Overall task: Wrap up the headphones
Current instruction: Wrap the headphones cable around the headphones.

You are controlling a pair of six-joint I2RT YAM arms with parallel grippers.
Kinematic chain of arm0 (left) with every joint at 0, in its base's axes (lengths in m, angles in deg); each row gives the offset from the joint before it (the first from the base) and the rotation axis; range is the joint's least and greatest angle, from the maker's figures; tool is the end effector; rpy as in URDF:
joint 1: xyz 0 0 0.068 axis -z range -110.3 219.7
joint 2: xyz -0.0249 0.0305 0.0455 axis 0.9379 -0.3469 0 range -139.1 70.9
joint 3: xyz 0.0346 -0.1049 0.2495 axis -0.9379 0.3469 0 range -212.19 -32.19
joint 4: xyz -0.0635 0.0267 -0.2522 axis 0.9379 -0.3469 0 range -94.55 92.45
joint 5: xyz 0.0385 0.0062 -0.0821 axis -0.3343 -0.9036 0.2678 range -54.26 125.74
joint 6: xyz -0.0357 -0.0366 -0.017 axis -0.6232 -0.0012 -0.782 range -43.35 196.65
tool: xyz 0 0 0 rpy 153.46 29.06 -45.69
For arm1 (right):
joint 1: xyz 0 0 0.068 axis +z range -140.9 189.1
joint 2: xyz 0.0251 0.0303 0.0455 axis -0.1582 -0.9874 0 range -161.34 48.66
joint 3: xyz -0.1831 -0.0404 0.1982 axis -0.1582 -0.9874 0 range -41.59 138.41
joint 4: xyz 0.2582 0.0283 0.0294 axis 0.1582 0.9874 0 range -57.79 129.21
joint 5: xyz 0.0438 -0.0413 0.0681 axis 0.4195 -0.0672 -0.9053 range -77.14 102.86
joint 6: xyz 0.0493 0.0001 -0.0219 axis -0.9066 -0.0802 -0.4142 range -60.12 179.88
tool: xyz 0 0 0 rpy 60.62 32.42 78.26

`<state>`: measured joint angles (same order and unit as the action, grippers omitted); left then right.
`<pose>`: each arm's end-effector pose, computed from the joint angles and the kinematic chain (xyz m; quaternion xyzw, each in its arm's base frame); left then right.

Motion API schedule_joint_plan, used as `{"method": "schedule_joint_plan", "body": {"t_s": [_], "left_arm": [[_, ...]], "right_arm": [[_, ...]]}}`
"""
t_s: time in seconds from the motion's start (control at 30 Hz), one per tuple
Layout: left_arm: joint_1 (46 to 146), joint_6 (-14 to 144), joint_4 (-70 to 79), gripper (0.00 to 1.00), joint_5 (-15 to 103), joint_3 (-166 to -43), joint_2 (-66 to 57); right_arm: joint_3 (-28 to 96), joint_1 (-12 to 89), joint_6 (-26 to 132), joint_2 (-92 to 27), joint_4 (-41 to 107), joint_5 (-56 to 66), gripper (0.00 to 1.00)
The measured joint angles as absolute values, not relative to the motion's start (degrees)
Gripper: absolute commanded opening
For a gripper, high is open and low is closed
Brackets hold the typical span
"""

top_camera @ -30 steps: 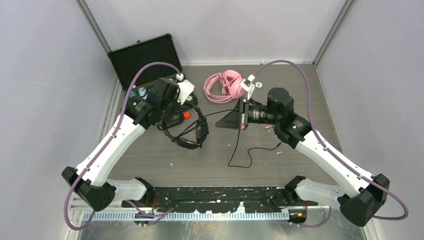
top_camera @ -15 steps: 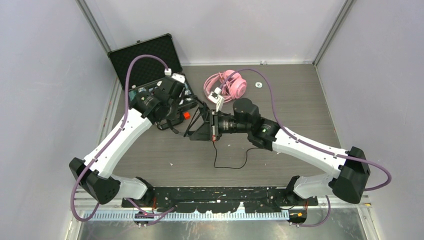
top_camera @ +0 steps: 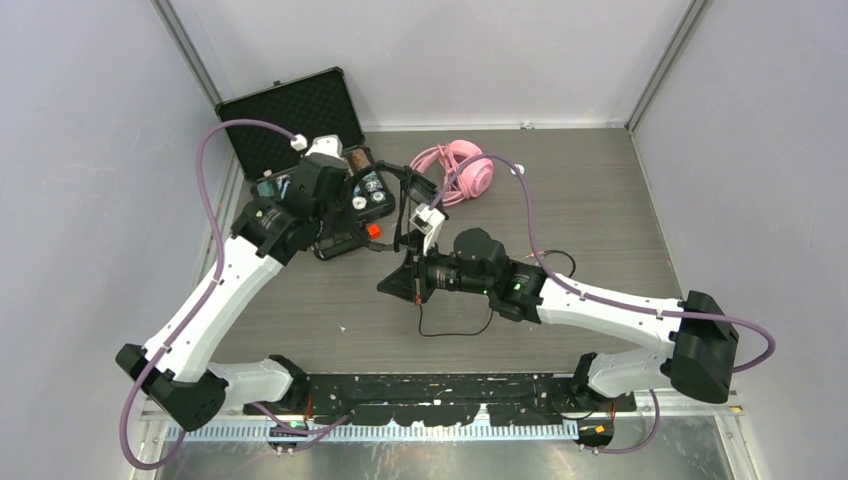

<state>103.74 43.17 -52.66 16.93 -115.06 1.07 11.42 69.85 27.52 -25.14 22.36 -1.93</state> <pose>0.2003 -0.1215 0.4030 -0.0619 0.9018 -0.0985 0.4162 0.1402 0.2689 0.3156 -0.2670 0.7214 0.5265 0.3620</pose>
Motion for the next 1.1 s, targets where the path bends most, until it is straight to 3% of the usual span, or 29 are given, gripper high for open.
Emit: {"method": "schedule_joint_plan", "body": {"t_s": [0.5,0.7,1.1], "left_arm": [[103.3,36.0,-50.6,0.00,17.9,-114.8,4.8],[103.3,33.9,-49.6,0.00,19.4,-114.9,6.1],[101.8,32.5,-49.6,0.00,24.3,-117.5,7.1]], "right_arm": [[-0.2,73.1,32.0,-25.2,6.3,0.6,0.06],[-3.7,73.1,32.6,-27.5,1.5,2.0,0.01],[-11.8,73.1,32.5,-31.8,-8.0,2.6,0.00]]}}
